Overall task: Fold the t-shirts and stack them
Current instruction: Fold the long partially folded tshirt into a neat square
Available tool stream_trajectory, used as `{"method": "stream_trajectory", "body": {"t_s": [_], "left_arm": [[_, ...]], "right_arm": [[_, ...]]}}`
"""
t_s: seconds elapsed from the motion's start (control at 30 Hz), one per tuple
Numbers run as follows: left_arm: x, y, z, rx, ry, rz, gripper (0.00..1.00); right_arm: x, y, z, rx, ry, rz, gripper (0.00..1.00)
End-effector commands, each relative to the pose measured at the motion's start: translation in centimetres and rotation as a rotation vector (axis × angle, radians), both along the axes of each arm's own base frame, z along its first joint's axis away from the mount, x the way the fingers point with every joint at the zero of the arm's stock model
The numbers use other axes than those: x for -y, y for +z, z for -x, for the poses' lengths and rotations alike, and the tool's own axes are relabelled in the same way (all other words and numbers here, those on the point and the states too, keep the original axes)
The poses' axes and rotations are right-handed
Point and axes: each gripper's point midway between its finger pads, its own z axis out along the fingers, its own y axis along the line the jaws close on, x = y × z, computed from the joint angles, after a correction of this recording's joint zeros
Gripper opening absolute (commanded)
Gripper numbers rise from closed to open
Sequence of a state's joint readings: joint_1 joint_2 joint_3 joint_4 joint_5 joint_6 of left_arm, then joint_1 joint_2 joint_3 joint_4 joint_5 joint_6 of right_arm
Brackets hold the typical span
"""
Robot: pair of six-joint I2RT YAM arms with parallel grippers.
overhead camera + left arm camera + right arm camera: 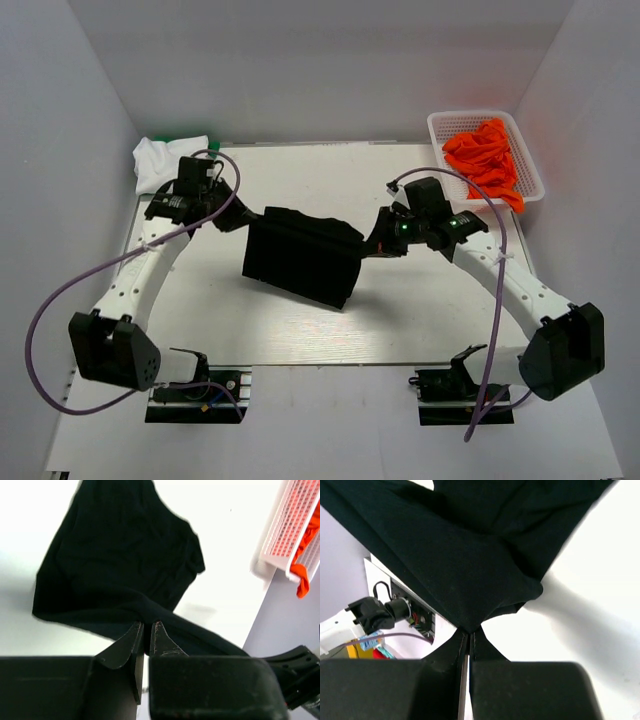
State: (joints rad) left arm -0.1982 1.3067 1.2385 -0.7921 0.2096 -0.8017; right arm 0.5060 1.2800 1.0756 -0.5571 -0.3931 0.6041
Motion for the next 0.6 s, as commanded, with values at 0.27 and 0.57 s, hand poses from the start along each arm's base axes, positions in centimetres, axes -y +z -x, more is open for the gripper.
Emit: {"method": "stream_trajectory", "body": {"t_s": [0.27,0.57], "left_arm": [[-0.5,-0.9,-9.1,0.098,0.070,-0.050,0.00],[-0.8,-6.0,-15.7,0.068,0.119,-0.122,0.00]], "right_arm": [[-0.1,-1.3,-5.8,0.019,0.009,-0.080,0.00],[0.1,-7.6,-11.7,-0.019,0.011,-0.066,0.00]]}}
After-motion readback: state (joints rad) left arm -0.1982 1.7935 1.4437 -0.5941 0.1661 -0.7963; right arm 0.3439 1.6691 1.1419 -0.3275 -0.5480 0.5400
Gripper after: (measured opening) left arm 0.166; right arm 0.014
